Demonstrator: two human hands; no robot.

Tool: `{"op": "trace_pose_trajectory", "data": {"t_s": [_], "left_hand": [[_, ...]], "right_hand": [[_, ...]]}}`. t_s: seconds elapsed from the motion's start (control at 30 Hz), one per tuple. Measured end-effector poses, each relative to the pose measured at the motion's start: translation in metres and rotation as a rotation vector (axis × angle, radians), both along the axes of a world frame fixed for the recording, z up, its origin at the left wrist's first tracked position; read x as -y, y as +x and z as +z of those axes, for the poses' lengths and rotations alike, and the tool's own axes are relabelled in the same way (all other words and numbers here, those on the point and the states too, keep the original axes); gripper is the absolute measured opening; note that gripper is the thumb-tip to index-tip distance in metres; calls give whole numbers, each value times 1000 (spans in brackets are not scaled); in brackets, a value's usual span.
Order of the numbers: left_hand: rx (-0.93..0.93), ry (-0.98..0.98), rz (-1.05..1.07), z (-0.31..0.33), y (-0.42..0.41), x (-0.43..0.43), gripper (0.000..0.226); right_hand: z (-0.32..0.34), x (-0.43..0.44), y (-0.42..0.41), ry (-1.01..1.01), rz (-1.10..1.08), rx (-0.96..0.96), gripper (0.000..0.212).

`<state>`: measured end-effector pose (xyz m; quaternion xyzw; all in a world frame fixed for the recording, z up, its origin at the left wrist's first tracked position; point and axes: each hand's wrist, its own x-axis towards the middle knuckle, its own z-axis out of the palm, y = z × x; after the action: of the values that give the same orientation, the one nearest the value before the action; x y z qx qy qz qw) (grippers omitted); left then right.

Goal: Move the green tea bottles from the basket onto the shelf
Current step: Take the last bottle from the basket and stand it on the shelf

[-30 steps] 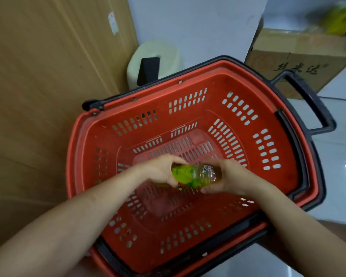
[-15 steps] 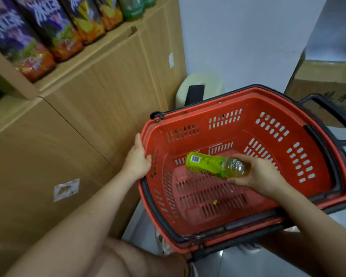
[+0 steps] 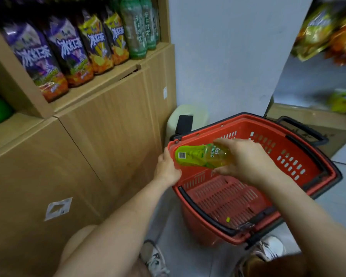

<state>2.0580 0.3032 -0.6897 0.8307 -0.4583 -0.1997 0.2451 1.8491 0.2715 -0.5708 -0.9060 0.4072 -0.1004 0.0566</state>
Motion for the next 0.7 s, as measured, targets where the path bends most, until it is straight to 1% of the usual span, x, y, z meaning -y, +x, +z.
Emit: {"op": "trace_pose_trajectory", "data": {"t_s": [0.07,0.1,0.13,0.2,0.27,0.3,0.33,0.37,0.4,0.43,0.47,0.53,0.6,0.67,0.7], "left_hand": [[98,-144,-179,26,-5,-10,102],[122,-233,-270,42,-9,-17,106],[124,-312,-329,59,-11,-26,105],[135,-465,-340,89,-10,-47,92],[204,-606,-278,112,0,-72,73],[223,-672,-228,122,6,-86,67],[221,-725,-164,132,10,-100,65],[194,-766,-89,140,12,-115,63],[157,-797,-5,148,13,-129,62],[131,-816,79,155,15,-143,62],[124,-831,158,160,16,-155,62],[162,-871,280,170,22,-179,64],[225,-867,342,180,32,-202,71],[236,-785,361,191,46,-224,77],[225,-743,350,197,55,-234,76]], "right_hand": [[27,-6,2,2,27,3,79],[42,-11,3,3,47,6,79],[59,-16,4,6,72,14,80],[91,-30,8,25,134,64,79],[116,-46,15,55,203,149,74],[126,-54,20,75,245,239,74],[131,-62,29,121,290,388,74],[133,-71,39,201,341,587,76],[132,-82,51,304,387,799,80],[128,-95,68,404,419,961,85],[124,-110,86,481,448,1047,88],[116,-142,125,521,505,1067,95],[116,-166,156,466,538,1073,98],[126,-178,176,446,563,1100,93],[131,-181,183,456,584,1101,90]]}}
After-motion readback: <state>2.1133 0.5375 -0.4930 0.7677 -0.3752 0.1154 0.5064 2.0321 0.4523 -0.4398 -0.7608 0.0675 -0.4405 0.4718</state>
